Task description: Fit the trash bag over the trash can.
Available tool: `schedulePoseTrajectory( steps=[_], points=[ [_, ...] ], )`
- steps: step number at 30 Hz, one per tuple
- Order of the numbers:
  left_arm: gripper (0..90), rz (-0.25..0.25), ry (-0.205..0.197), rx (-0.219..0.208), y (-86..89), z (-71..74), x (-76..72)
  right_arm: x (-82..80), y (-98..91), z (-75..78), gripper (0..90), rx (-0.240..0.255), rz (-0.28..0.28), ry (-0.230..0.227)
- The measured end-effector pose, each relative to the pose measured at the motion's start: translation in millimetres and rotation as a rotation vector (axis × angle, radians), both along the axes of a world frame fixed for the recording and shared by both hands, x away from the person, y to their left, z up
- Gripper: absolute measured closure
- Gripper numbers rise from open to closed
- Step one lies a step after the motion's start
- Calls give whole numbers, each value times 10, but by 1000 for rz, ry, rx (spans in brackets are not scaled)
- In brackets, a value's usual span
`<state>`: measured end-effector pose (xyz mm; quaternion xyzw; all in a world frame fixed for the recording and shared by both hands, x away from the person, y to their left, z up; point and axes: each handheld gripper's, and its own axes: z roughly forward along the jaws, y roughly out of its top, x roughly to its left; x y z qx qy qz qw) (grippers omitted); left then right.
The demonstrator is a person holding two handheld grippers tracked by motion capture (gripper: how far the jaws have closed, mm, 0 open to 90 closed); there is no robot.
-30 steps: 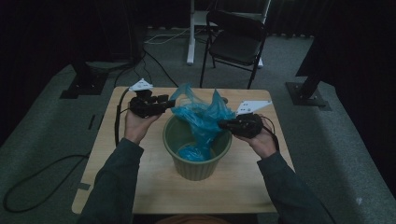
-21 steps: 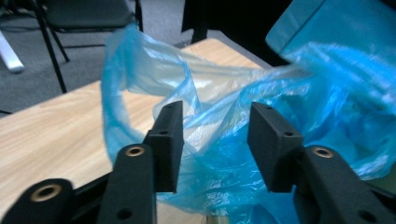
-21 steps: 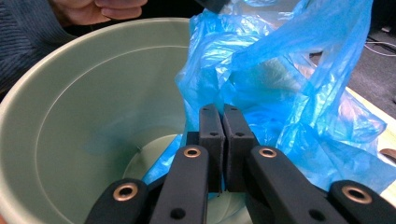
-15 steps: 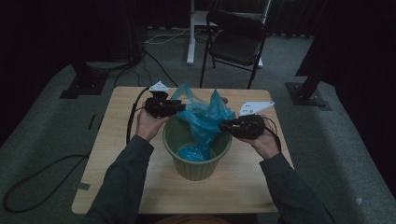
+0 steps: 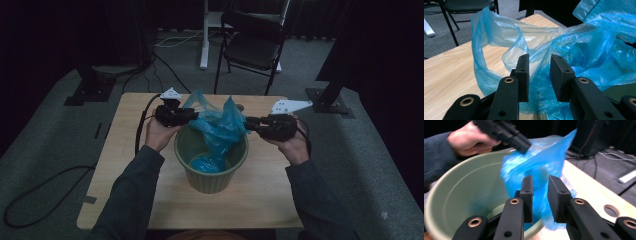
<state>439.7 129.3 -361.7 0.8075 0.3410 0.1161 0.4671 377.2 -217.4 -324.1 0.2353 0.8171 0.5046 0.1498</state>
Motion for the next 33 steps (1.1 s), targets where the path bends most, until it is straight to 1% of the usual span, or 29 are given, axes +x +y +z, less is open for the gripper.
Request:
schedulePoseTrajectory(
  steps=[2, 5, 8, 9, 10, 11, 13, 15, 16, 17, 18, 20, 24, 25, 26, 30, 31, 33],
  points=[
    [693, 0, -1, 0, -2, -1, -2, 51, 23, 28, 740, 0, -29, -2],
    [691, 0, -4, -3, 4, 3, -6, 153, 88, 73, 707, 3, -62, 3],
    [691, 0, -4, -2, 6, -1, -8, 257, 172, 109, 659, 11, -85, 6],
    [691, 0, -4, -2, 6, -1, -8, 257, 172, 109, 659, 11, -85, 6],
    [692, 1, -3, -4, 9, -6, -9, 318, 212, 130, 640, 20, -98, 10],
    [692, 1, -3, -4, 9, -6, -9, 318, 212, 130, 640, 20, -98, 10],
    [693, 2, 0, -7, 11, -20, -7, 382, 257, 137, 634, 14, -108, 24],
    [696, 2, 2, -6, 14, -29, -9, 437, 294, 111, 782, -4, -94, 63],
    [696, 2, 2, -6, 19, -33, -10, 437, 298, 94, 845, -14, -87, 69],
    [696, 4, 4, -10, 24, -37, -10, 421, 300, 75, 888, -25, -86, 74],
    [696, 3, 5, -7, 36, -40, -8, 397, 293, 56, 900, -35, -84, 76],
    [696, 6, 8, -12, 49, -47, -11, 325, 264, 15, 900, -43, -68, 82],
    [695, 9, 9, -14, 75, -61, -23, 151, 185, -61, 900, -79, -42, 81],
    [694, 9, 9, -14, 75, -61, -23, 151, 185, -61, 900, -79, -42, 81],
    [692, 13, 13, -18, 99, -68, -26, 44, 119, -115, 900, -93, -31, 80],
    [689, 13, 13, -22, 119, -71, -30, -15, 69, -151, 900, -93, -23, 83],
    [689, 12, 14, -21, 133, -70, -38, -54, 37, -183, 900, -93, -22, 86],
    [689, 12, 16, -25, 146, -72, -43, -118, -18, -246, 900, -109, -20, 89]
  ],
)
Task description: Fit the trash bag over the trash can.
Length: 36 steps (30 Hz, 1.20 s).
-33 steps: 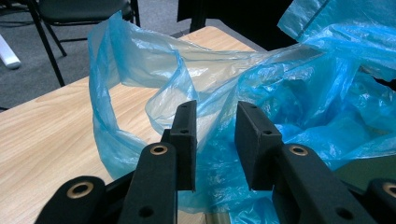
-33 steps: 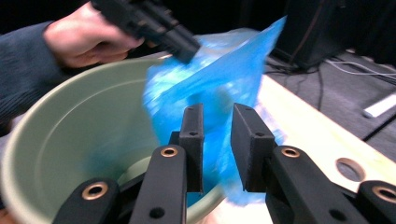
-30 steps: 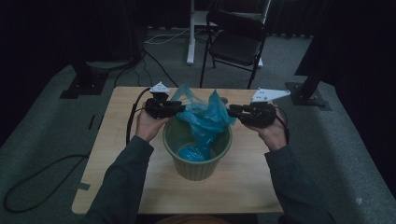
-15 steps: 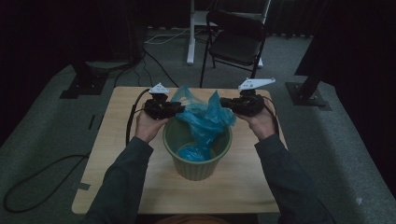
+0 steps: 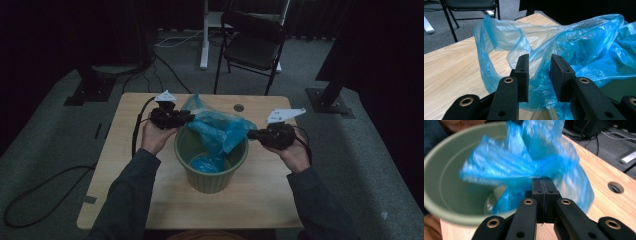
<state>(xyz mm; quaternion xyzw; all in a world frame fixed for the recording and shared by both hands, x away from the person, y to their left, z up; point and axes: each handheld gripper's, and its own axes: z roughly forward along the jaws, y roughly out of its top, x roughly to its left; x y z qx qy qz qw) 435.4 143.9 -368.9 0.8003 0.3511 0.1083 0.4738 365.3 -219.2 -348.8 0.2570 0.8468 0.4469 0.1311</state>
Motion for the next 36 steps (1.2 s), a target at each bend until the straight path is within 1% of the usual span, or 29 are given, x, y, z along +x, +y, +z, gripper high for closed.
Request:
schedulePoseTrajectory(
  steps=[3, 6, 9, 11, 13, 15, 17, 18, 20, 23, 24, 25, 26, 29, 30, 31, 32, 33, 36],
  points=[
    [690, 2, 1, -7, 34, 3, -9, -68, -75, -51, 900, -5, 6, 4],
    [710, 0, 4, -31, 97, 4, -34, -158, -179, -97, 900, -14, 4, 14],
    [738, -1, 7, -42, 138, 4, -56, -189, -223, -119, 900, -16, 5, 21],
    [750, -8, 10, -54, 192, 4, -100, -211, -250, -145, 900, -15, 15, 32],
    [778, -21, 16, -60, 229, -9, -140, -239, -241, -198, 900, -32, 30, 45],
    [782, -30, 23, -65, 254, -17, -168, -251, -220, -233, 900, -49, 47, 55],
    [782, -35, 20, -67, 289, -24, -205, -260, -196, -260, 900, -62, 61, 65],
    [782, -36, 22, -71, 301, -28, -218, -265, -180, -275, 900, -76, 79, 71],
    [782, -34, 22, -79, 321, -32, -236, -281, -153, -294, 900, -99, 96, 80],
    [782, -31, 23, -89, 340, -35, -249, -293, -145, -295, 900, -112, 110, 83],
    [781, -30, 22, -88, 342, -35, -249, -302, -154, -281, 898, -109, 112, 76],
    [779, -30, 20, -86, 341, -32, -249, -310, -170, -258, 840, -98, 109, 67],
    [776, -29, 17, -87, 337, -28, -251, -315, -195, -225, 786, -80, 105, 53],
    [770, -30, 12, -85, 321, -21, -251, -332, -284, -102, 712, -17, 97, 13],
    [769, -29, 11, -82, 315, -20, -251, -338, -310, -62, 693, -3, 94, 1],
    [769, -29, 11, -82, 315, -20, -251, -338, -310, -62, 693, -3, 94, 1],
    [769, -27, 9, -76, 302, -19, -248, -344, -333, -23, 674, 5, 88, -10],
    [769, -27, 7, -76, 299, -18, -245, -350, -380, 46, 659, 25, 84, -33],
    [769, -23, 3, -73, 289, -10, -235, -346, -442, 136, 650, 49, 72, -55]
  ],
)
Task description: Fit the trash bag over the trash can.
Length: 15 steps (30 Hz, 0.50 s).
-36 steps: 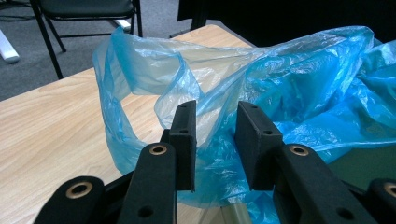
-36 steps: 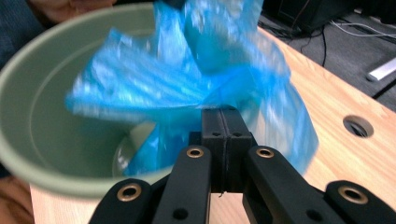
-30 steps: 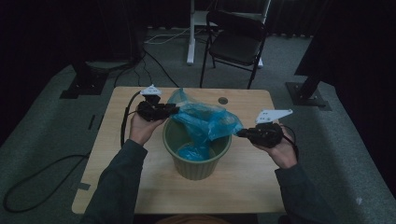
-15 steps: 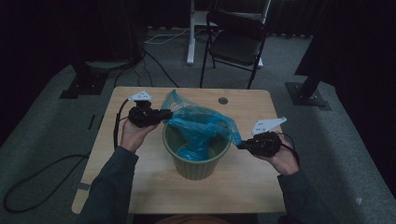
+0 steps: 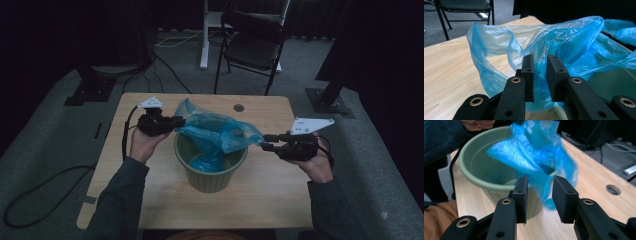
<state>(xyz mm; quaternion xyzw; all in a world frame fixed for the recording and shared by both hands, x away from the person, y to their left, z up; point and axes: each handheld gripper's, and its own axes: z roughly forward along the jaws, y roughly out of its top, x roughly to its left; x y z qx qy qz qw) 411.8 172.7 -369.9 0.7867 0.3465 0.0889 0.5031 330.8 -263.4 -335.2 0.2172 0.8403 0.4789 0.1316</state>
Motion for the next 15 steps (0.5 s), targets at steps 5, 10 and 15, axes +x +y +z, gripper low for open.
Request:
schedulePoseTrajectory(
  steps=[5, 10, 15],
  points=[
    [768, 2, -5, 6, -20, 6, 11, 59, -68, 103, 661, 45, -39, -26],
    [768, 8, -8, 7, -52, 2, 26, 216, 134, 106, 705, 6, -59, -39],
    [769, 11, -12, 18, -77, 2, 50, 390, 457, 90, 752, -56, -57, -58]
  ],
)
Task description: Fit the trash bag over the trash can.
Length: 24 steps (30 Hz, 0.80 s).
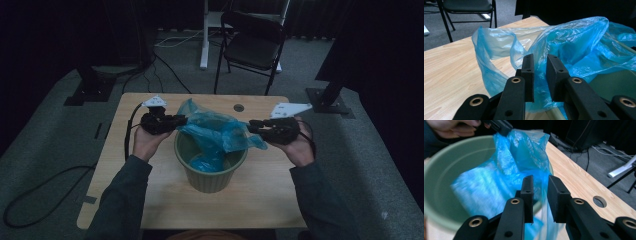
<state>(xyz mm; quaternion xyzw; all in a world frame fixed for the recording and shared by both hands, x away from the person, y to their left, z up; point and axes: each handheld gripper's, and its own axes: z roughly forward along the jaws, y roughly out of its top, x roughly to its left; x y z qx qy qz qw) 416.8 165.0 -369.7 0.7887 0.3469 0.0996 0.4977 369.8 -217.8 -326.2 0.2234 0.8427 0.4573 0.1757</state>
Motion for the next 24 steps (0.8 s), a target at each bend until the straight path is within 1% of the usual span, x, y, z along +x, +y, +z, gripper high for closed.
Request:
schedulePoseTrajectory(
  steps=[1, 2, 3, 4, 5, 6, 7, 8, 9, 10, 11, 13, 14, 15, 16, 18, 19, 20, 21, 24],
  points=[
    [769, 4, -2, 1, -4, -1, 4, 37, 68, -19, 747, -20, 0, 4],
    [769, 6, -2, 0, -3, -2, 8, 74, 132, -43, 722, -43, -7, 3],
    [769, 6, -2, 0, -3, -2, 8, 74, 132, -43, 722, -43, -7, 3],
    [770, 12, -3, -4, 3, -6, 16, 191, 277, -140, 691, -116, -36, 4],
    [770, 14, -3, -6, 6, -7, 18, 223, 296, -164, 704, -125, -43, 8],
    [772, 17, -4, -7, 12, -7, 20, 264, 311, -191, 751, -131, -51, 12],
    [773, 19, -3, -8, 15, -8, 23, 305, 315, -212, 811, -130, -62, 20],
    [774, 19, -3, -8, 15, -8, 23, 305, 315, -212, 811, -130, -62, 20],
    [774, 19, -3, -8, 15, -8, 23, 342, 310, -223, 811, -124, -70, 24],
    [778, 25, -2, -6, 22, -15, 36, 397, 298, -239, 899, -118, -84, 31],
    [779, 25, -2, -6, 22, -15, 36, 422, 294, -246, 900, -112, -96, 38],
    [781, 29, 1, -7, 22, -23, 46, 451, 287, -254, 900, -103, -99, 46],
    [783, 32, 4, -10, 24, -31, 53, 502, 279, -277, 900, -93, -109, 67],
    [784, 32, 4, -10, 24, -31, 53, 502, 279, -277, 900, -93, -109, 67],
    [785, 37, 7, -10, 30, -38, 58, 551, 288, -315, 900, -103, -115, 82],
    [785, 42, 12, -17, 40, -49, 58, 597, 298, -365, 900, -109, -125, 106],
    [785, 42, 12, -17, 40, -49, 58, 597, 298, -365, 900, -109, -125, 106],
    [786, 45, 15, -20, 58, -62, 53, 637, 296, -422, 900, -105, -125, 140],
    [787, 47, 18, -21, 67, -69, 50, 650, 289, -451, 900, -98, -122, 160],
    [787, 45, 30, -25, 104, -94, 33, 661, 249, -536, 900, -80, -108, 204]
  ],
)
